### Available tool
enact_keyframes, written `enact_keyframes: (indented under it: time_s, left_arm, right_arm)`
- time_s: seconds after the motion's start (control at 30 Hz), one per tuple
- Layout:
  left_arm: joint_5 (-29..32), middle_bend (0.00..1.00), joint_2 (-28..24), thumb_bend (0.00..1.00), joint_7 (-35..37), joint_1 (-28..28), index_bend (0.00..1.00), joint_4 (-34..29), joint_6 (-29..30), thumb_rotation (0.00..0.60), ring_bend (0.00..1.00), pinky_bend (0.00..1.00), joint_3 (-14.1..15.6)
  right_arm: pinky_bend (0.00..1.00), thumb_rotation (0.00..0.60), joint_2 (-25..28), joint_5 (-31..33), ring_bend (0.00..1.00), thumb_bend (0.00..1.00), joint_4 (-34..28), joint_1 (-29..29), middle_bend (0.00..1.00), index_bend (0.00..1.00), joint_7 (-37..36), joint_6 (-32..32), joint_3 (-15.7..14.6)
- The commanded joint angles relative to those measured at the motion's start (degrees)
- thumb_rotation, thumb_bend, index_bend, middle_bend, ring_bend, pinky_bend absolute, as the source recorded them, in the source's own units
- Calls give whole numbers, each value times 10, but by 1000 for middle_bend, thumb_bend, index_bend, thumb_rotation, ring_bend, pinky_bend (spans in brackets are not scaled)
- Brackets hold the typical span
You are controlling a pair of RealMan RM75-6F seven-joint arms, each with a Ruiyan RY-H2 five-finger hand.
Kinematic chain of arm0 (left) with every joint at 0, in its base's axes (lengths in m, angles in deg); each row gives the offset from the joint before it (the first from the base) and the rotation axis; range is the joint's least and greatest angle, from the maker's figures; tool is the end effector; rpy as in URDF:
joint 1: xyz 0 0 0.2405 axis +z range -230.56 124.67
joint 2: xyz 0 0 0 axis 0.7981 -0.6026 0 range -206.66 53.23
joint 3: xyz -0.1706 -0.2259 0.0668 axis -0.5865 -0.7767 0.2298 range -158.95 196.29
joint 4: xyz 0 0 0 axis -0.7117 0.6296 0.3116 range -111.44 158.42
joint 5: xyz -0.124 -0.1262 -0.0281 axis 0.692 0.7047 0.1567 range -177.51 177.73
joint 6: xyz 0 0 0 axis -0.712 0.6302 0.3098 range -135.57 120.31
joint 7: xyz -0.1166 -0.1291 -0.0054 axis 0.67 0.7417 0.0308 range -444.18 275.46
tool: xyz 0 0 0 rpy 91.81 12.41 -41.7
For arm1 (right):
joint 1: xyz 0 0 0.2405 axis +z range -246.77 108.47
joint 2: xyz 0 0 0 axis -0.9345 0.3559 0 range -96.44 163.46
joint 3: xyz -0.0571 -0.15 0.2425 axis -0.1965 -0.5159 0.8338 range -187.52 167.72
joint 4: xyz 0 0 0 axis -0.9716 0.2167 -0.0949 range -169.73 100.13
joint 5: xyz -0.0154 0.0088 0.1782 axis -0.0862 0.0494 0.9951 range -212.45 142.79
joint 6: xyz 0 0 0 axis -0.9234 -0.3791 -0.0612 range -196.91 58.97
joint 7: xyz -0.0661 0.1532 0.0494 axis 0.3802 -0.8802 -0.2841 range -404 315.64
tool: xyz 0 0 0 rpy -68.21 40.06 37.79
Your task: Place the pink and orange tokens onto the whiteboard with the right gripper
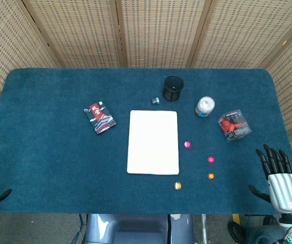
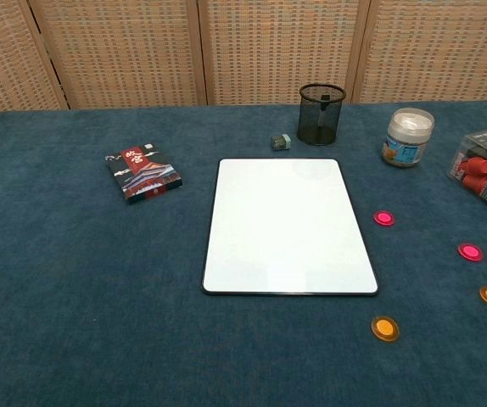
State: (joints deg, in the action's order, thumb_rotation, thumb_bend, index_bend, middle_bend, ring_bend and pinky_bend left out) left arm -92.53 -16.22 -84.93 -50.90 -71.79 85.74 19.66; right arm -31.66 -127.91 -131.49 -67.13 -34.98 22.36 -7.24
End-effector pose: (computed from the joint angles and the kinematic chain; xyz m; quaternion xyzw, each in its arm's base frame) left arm -0.3225 0.1593 0.2238 -0.5937 -0.3710 -0.3917 0.5971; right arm -0.2994 -0.1923 0.2009 0.6093 -0.3243 0.4098 0.5964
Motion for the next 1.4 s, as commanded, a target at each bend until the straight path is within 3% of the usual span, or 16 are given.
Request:
enact_keyframes:
  time_s: [0.03, 0.47, 0.53, 0.57, 0.63, 0.7, 0.77, 0.83, 0.97, 1.07, 1.17, 1.4]
  left_arm:
    - [-1, 0, 0, 0, 0, 0, 0, 0, 0, 600, 0, 0, 0]
    - [-1, 0, 1, 0, -1, -1, 0, 1, -1, 600, 0, 0, 0]
    - [1, 0, 0, 0, 3, 0, 0, 1, 0, 600, 0, 0, -2]
    - [3, 0, 0, 0, 4, 0, 0, 1, 1, 600, 0, 0, -3]
    - [8, 0, 0, 0, 6, -1, 0, 1, -1, 600, 0, 0, -5]
    - [11, 0, 0, 0, 6, -2, 0, 1, -4, 600, 0, 0, -6]
    - [14, 0, 0, 0, 3, -4, 0, 0, -7, 600, 0, 0, -8]
    - [19, 0, 1, 0, 0, -6, 0, -1, -11, 600, 0, 0, -11]
    - [33, 0, 3, 0, -6, -11, 0, -3, -23, 600, 0, 0, -15]
    - [43, 0, 6, 0, -14, -16, 0, -3, -33, 600, 0, 0, -19]
    - [54, 0, 9, 0, -20, -21, 0, -3, -45, 600, 0, 0, -22]
    - [78, 0, 10, 0, -23, -31, 0, -3, -67, 600, 0, 0, -30]
  right_arm:
    - [0, 600, 0, -1, 0, 0, 0, 0, 0, 0, 1, 0, 0]
    - [0, 600, -4, 6, 0, 0, 3, 6, 0, 0, -6, -13, 2]
    - [13, 600, -8, 4, 30, 0, 5, 13, 42, 0, -8, -19, 5]
    - [40, 600, -10, 4, 75, 0, 7, 17, 79, 0, -7, -22, 7]
    - [171, 600, -12, 1, 257, 0, 10, 32, 222, 0, -1, -38, 15]
    - [361, 600, -10, 0, 466, 0, 6, 50, 395, 0, 8, -58, 23]
    - [489, 600, -5, -1, 571, 0, -3, 79, 497, 0, 13, -91, 36]
    - [698, 600, 0, 6, 714, 0, -14, 109, 637, 0, 16, -128, 50]
    - [951, 600, 4, 43, 915, 0, -37, 171, 825, 35, 18, -223, 75]
    - [1000, 600, -9, 93, 994, 1, -39, 216, 913, 131, 29, -297, 91]
    - [1000, 600, -35, 153, 1000, 8, -26, 256, 946, 192, 62, -358, 104]
    - [1000, 600, -125, 289, 1000, 131, 41, 326, 962, 255, 141, -422, 121]
